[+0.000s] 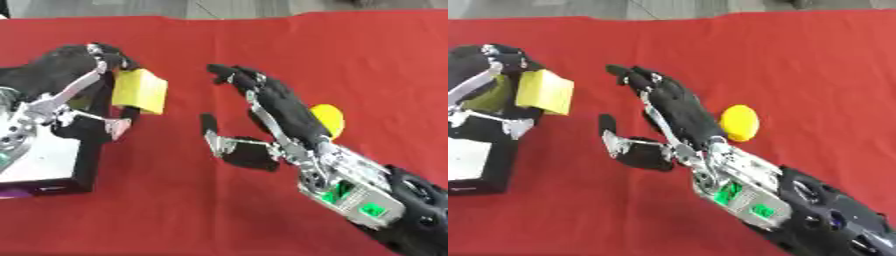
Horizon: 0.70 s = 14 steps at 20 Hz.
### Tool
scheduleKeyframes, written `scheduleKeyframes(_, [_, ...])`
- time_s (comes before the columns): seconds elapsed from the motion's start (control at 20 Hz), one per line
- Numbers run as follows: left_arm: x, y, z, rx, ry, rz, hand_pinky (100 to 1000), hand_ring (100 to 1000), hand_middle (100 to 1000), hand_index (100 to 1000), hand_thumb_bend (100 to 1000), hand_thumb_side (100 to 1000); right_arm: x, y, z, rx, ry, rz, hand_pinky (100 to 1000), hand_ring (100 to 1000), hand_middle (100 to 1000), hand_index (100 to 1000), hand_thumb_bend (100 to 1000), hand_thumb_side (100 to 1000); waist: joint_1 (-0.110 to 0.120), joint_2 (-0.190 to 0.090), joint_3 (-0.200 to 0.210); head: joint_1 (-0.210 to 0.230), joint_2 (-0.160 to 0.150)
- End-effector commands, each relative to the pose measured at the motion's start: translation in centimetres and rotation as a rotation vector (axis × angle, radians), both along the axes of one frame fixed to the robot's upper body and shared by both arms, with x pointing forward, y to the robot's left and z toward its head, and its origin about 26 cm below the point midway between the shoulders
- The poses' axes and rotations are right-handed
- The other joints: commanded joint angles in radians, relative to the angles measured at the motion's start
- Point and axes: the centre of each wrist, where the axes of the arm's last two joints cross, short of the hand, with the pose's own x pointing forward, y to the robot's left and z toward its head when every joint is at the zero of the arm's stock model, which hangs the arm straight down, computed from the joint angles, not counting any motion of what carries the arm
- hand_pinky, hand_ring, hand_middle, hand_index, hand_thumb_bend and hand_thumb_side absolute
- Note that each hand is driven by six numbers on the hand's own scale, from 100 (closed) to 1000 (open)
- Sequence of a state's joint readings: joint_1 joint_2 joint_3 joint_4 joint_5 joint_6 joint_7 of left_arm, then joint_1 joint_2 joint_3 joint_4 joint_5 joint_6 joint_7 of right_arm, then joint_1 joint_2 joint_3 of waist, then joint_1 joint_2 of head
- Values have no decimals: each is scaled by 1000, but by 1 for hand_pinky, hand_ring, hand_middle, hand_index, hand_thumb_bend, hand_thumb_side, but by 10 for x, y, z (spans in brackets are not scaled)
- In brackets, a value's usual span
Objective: Pick up the objects with one hand, pass them to the other hand, and then place them into the box on the other side of the table.
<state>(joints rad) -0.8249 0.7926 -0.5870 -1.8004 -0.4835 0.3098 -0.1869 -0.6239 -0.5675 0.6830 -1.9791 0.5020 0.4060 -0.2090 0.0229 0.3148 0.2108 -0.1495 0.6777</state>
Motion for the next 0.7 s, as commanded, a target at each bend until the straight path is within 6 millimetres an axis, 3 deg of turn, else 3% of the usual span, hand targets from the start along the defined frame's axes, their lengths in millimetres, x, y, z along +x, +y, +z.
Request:
scheduleKeyframes(0.05, [-7,25,20,-42,-71,67,742,565,390,384,100,128,-1,-6,8,21,-24,5,838,832,757,930,100,447,1,-17,-1,12,-9])
scheduleKeyframes(0.4, [-12,75,14,-177,-65,265,749,562,386,379,100,157,2,-19,7,57,-4,-20,834,830,768,897,100,370,-3,-14,-5,37,-13])
scheduleKeyframes(0.7, [-9,104,-2,-212,-43,394,750,565,389,383,100,160,6,-28,13,130,-36,-48,826,831,794,861,100,350,-9,-11,-10,93,-21])
